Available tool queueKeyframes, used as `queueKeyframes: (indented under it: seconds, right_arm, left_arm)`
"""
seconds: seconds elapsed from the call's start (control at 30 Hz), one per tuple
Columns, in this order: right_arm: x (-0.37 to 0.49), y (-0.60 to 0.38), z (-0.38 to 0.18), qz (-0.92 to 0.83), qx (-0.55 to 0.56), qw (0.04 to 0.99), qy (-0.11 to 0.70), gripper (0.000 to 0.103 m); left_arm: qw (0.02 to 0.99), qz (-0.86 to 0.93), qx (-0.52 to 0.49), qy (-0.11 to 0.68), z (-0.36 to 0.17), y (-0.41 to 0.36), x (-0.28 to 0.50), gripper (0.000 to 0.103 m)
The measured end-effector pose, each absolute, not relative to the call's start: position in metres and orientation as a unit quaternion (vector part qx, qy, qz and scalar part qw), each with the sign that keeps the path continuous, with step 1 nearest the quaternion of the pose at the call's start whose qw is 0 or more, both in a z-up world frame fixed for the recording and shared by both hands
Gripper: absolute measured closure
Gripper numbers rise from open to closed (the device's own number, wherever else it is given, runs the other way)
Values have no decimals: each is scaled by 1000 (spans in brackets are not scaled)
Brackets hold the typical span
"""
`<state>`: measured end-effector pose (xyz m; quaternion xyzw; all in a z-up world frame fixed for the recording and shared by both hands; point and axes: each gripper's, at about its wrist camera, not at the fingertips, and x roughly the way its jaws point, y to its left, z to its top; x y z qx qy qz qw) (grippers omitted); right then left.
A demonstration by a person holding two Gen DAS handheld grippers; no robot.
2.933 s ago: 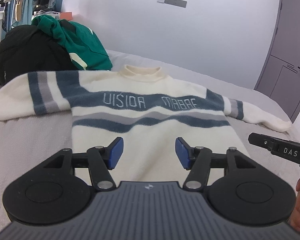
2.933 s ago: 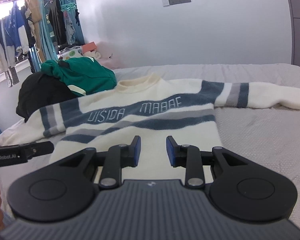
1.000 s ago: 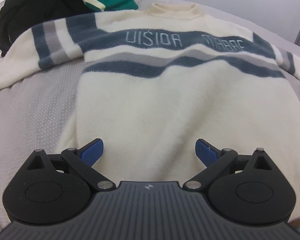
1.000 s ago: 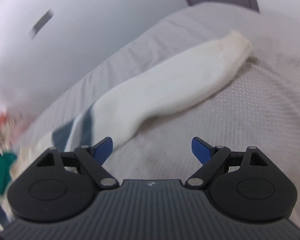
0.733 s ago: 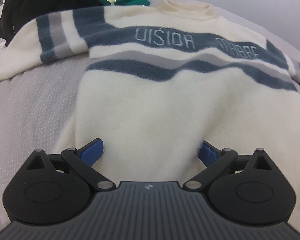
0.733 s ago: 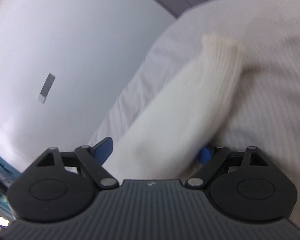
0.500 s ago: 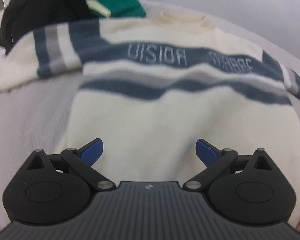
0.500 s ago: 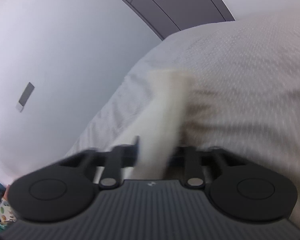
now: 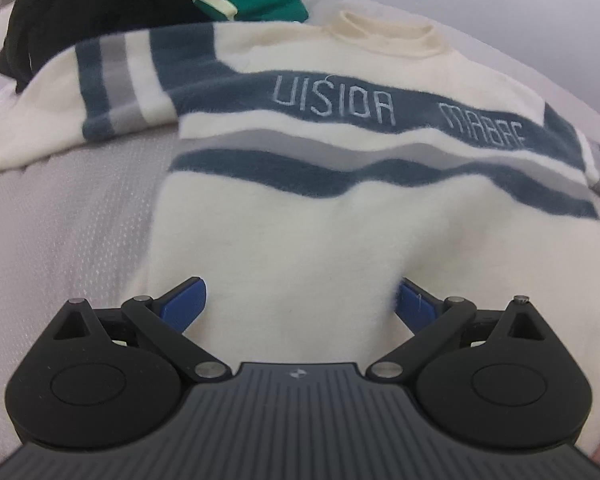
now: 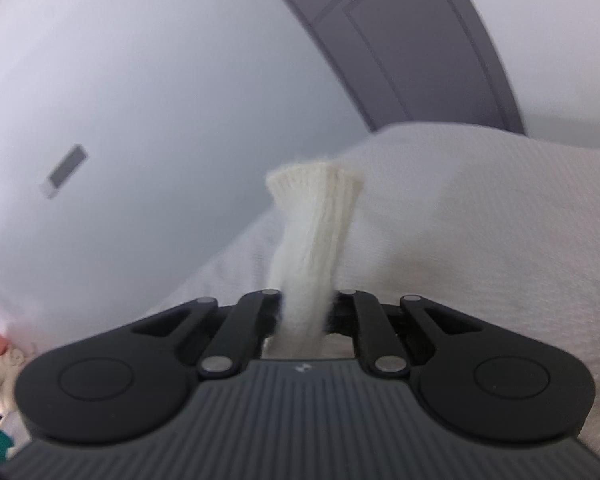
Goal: Fold large clothes
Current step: 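Lift the held sleeve with the right tool and lay it across the body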
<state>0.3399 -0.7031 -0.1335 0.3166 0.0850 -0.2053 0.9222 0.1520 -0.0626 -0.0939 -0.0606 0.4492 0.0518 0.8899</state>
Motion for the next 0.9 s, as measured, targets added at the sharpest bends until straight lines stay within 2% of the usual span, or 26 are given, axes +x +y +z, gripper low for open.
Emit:
queueKeyframes:
  seconds: [0.3, 0.6, 0.73, 0.9]
  right_arm:
    - [329, -572, -28, -70, 175, 980, 65, 93]
    - [298, -406, 66, 107, 79, 991, 15, 93]
    - [283, -345, 78, 183, 66, 981, 17, 93]
    - [263, -259, 44, 238, 30, 969, 55, 93]
  left_arm:
    - [875, 35, -157, 457, -81, -14, 136, 2]
    - [895, 76, -187, 398, -58, 37, 110, 2]
    - [887, 91, -221, 394, -66, 57, 96, 2]
    - [885, 94, -253, 380, -68, 79, 81, 2]
